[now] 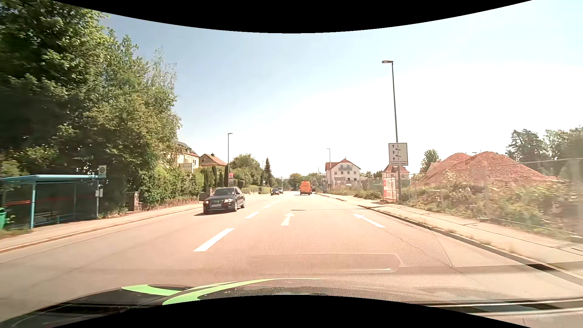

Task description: Follow the waypoints while adhering to traffic rules and regulations

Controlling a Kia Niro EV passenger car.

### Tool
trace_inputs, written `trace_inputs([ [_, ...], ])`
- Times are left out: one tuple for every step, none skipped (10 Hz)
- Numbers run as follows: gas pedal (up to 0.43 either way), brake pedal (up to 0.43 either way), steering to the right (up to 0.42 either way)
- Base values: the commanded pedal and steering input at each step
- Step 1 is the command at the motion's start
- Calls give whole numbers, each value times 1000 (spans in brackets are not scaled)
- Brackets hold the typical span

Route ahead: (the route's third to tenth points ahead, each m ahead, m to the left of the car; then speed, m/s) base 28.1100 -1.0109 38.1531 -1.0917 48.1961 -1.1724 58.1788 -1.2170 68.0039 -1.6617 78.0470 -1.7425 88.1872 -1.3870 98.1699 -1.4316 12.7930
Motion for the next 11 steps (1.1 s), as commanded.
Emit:
trace_inputs([
  [0, 0, -2],
  [0, 0, -2],
  [0, 0, -3],
  [0, 0, -2],
  [0, 0, 2],
  [0, 0, 4],
  [0, 0, 4],
  [0, 0, 4],
  [0, 0, 4],
  [0, 0, 4],
  [0, 0, 4],
])
